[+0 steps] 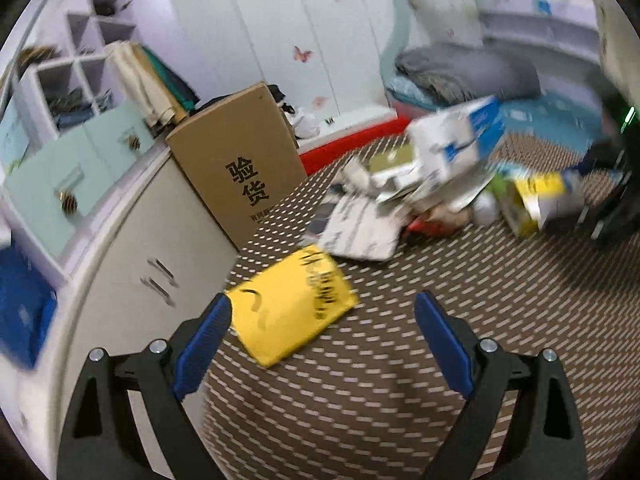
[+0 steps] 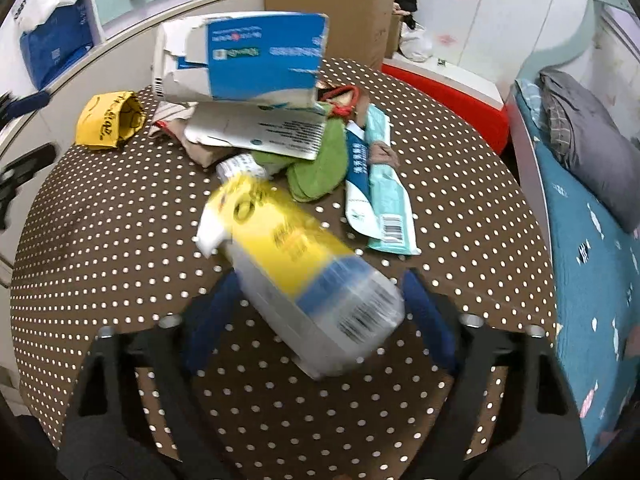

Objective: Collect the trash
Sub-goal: 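Grasp the yellow bag with the left tool while the right tool grasps the yellow-blue carton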

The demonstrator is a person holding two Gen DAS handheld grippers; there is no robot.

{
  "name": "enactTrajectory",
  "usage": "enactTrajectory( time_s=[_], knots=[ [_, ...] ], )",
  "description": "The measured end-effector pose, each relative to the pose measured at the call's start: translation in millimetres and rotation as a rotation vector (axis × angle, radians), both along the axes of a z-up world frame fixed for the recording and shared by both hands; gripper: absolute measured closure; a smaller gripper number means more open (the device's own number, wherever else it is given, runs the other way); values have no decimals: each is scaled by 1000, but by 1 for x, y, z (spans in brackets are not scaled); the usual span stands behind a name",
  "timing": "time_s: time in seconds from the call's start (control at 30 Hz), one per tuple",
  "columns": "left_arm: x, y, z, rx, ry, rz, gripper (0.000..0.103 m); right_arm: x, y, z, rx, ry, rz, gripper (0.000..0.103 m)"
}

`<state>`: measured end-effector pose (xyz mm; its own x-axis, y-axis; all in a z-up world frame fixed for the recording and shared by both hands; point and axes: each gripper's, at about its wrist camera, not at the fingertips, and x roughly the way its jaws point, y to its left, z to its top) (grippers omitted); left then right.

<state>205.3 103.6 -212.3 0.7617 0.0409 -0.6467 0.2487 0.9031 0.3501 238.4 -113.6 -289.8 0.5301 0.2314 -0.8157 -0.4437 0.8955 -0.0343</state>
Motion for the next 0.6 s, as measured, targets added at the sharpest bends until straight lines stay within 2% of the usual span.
enactTrajectory(
  time_s=[0.1, 0.2, 0.33, 0.47, 0.5, 0.53, 0.6],
  knots=[
    [21, 16, -6, 42, 31, -30, 12, -4, -4, 2, 33, 8, -18, 46],
    [37, 24, -12, 74, 77, -104, 12, -12, -11, 3, 74, 17, -34, 49],
    [59, 29, -20, 94, 153, -180, 12, -20, -11, 4, 79, 29, -31, 48],
    [81, 31, -33, 69, 253, -208, 14, -8, -4, 6, 79, 40, -11, 42],
    [84, 31, -35, 46, 278, -212, 27, -6, -4, 6, 82, 42, -11, 41],
    [86, 32, -38, 23, 296, -208, 35, -4, -3, 5, 94, 46, -12, 41],
    [85, 30, -39, -6, 317, -194, 46, 1, -2, 5, 108, 50, -12, 42]
  ],
)
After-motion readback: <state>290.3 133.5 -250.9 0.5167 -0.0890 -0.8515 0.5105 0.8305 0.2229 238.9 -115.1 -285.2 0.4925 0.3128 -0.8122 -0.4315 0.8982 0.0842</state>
